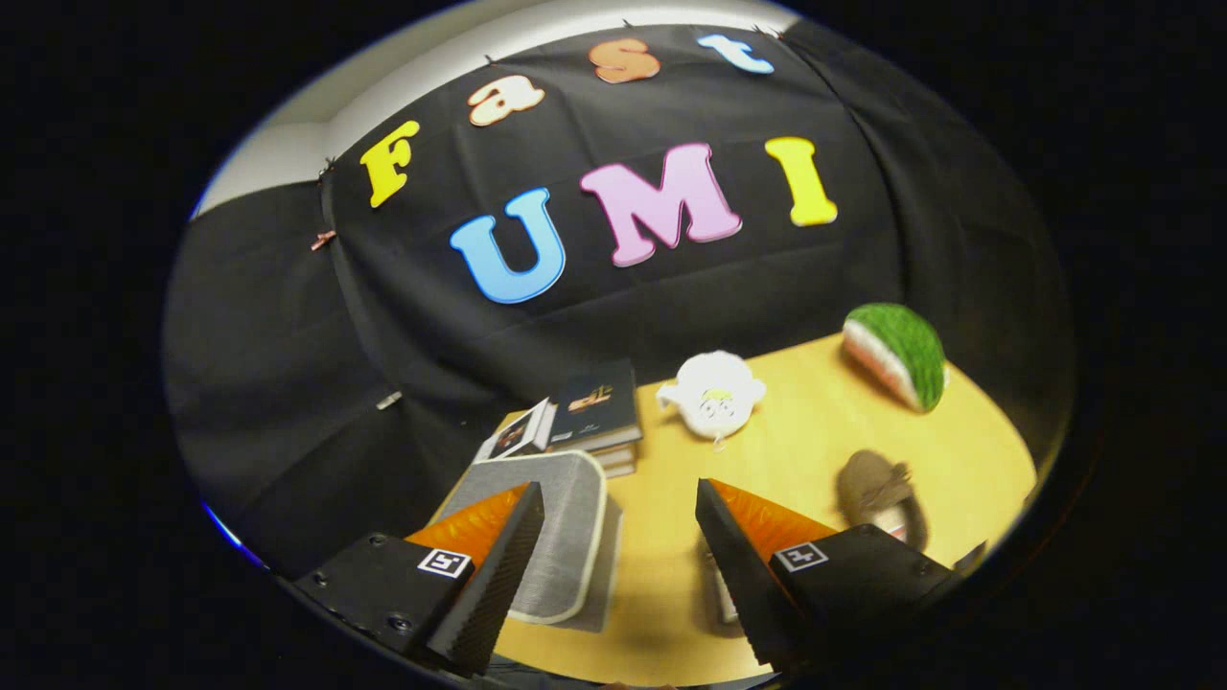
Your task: Open the storage box then place both shoes into the box .Put the left shoe in first, then the right shoe, with the right side of both shoes facing outward in a uniform manner.
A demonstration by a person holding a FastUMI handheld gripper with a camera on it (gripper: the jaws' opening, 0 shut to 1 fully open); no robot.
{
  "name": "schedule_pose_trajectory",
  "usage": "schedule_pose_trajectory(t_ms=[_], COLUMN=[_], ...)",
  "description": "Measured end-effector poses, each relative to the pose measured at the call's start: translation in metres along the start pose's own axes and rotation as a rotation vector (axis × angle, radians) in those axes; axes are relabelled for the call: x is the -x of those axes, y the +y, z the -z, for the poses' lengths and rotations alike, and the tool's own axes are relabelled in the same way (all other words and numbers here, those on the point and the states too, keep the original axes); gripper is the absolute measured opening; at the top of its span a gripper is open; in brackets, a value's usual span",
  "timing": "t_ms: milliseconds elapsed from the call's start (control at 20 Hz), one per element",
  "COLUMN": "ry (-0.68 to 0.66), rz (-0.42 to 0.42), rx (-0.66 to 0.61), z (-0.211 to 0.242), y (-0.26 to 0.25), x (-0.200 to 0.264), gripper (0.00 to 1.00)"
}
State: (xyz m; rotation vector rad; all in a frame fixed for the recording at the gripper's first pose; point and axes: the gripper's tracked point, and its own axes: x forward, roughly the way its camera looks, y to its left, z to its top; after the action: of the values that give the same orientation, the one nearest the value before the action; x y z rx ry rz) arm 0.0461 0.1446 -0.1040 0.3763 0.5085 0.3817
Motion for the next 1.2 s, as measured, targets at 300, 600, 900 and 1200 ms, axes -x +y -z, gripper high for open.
schedule_pose_trajectory(t_ms=[300,600,900,1200], ry=[0.234,0.366,0.440,0.481], rz=[-0.174,-0.248,-0.330,-0.358], rx=[-0.301,-0.638,-0.807,-0.935], z=[0.079,0.133,0.142,0.136], y=[0.013,0.009,0.026,0.027], x=[-0.029,-0.042,-0.050,-0.048], gripper=[0.98,0.98,0.95,0.48])
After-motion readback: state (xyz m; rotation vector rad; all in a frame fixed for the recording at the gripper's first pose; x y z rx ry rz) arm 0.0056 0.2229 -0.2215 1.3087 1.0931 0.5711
